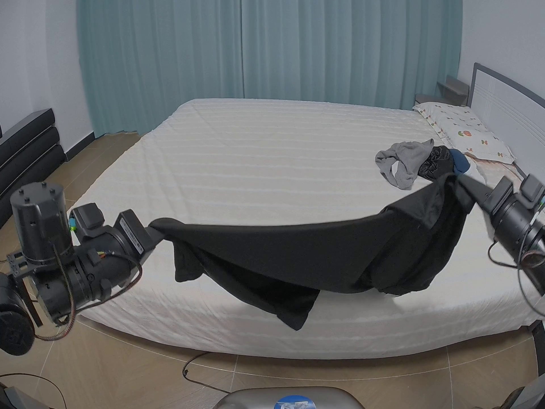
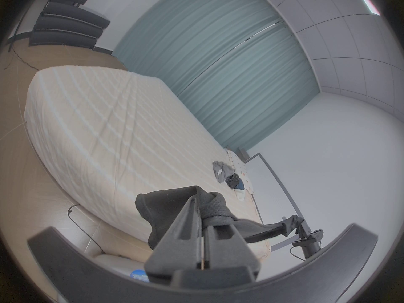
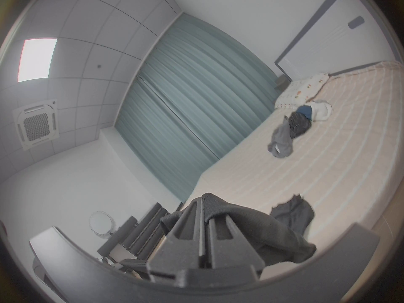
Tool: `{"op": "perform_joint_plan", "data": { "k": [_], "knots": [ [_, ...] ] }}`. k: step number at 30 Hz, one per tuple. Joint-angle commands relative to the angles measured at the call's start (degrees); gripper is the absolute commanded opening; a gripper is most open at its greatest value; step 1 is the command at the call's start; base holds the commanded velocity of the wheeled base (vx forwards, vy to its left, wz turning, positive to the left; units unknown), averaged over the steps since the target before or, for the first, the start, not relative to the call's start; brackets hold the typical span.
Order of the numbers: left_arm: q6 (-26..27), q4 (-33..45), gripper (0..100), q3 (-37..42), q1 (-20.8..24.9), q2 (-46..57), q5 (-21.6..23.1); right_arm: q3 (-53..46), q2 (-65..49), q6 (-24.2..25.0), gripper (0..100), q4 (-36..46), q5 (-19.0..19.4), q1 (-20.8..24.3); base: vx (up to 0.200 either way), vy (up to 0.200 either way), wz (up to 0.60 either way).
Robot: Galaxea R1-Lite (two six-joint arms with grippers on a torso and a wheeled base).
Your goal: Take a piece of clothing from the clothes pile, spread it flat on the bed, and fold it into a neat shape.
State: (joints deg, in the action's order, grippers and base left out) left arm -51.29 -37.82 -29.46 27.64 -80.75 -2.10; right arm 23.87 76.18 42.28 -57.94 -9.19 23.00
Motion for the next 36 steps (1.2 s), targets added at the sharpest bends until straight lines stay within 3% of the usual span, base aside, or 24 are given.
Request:
{"op": "perform_joint_plan", "data": {
  "k": [1, 6, 11, 17, 25, 36],
  "knots": [
    [0.92, 6.70, 0, -8.24, -2.06, 7.01, -0.36, 12.08, -12.90, -1.50, 0, 10.48, 1.19, -1.56, 0.000, 0.000, 0.00],
    [1.01, 15.05, 0, -18.96, -4.35, 5.87, 0.43, 23.42, -9.47, -1.14, 0, 17.95, 6.73, -6.74, 0.000, 0.000, 0.00],
    [1.19, 16.90, 0, -25.03, -6.37, -1.16, 1.92, 27.37, 1.43, -0.70, 0, 17.69, 7.79, -11.14, 0.000, 0.000, 0.00],
    [1.10, 16.90, 0, -30.39, -6.81, -10.48, 4.73, 29.30, 11.45, 0.09, 0, 13.38, 7.87, -11.23, 0.167, 0.000, 0.00],
    [0.75, 17.16, 0, -39.53, -9.18, -20.68, 4.73, 35.90, 22.87, 0.00, 0, 8.20, 6.82, -11.49, 0.200, 0.000, 0.00],
    [0.75, 17.60, 0, -47.00, -10.59, -31.75, 4.73, 42.84, 33.86, -0.35, 0, 7.49, 6.91, -12.28, 0.200, 0.000, 0.00]
  ]
}}
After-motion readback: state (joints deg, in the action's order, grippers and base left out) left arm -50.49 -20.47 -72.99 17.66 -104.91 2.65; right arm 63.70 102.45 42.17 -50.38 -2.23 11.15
